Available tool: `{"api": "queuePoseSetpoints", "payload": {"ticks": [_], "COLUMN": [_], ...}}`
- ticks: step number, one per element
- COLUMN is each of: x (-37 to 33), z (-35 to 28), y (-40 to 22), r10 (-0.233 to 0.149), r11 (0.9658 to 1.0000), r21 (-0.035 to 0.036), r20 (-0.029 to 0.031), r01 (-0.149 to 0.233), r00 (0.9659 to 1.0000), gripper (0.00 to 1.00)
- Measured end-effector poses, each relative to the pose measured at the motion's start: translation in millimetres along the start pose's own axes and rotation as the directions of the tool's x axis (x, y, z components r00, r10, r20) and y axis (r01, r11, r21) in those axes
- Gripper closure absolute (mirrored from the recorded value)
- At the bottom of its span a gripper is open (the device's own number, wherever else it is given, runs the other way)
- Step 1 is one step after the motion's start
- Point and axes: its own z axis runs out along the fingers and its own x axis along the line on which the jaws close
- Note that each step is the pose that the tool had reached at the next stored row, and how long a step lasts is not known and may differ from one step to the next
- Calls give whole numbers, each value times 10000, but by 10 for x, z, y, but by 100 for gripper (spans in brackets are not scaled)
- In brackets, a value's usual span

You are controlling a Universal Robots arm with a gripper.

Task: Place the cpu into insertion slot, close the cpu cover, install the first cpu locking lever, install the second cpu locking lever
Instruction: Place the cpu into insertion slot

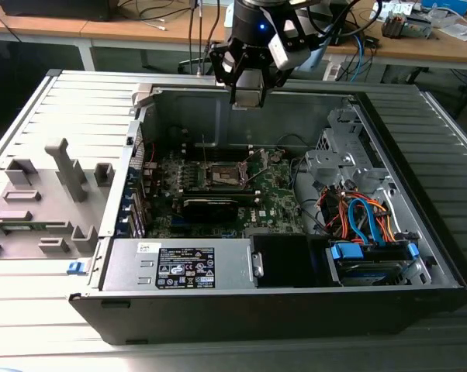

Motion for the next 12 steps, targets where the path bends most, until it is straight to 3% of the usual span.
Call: {"api": "queuePoseSetpoints", "payload": {"ticks": [12], "x": [-1], "z": [20], "y": [-2], "r10": [0], "r11": [10000], "r21": [-1], "r20": [1], "r01": [0], "r00": [10000], "gripper": [45]}}
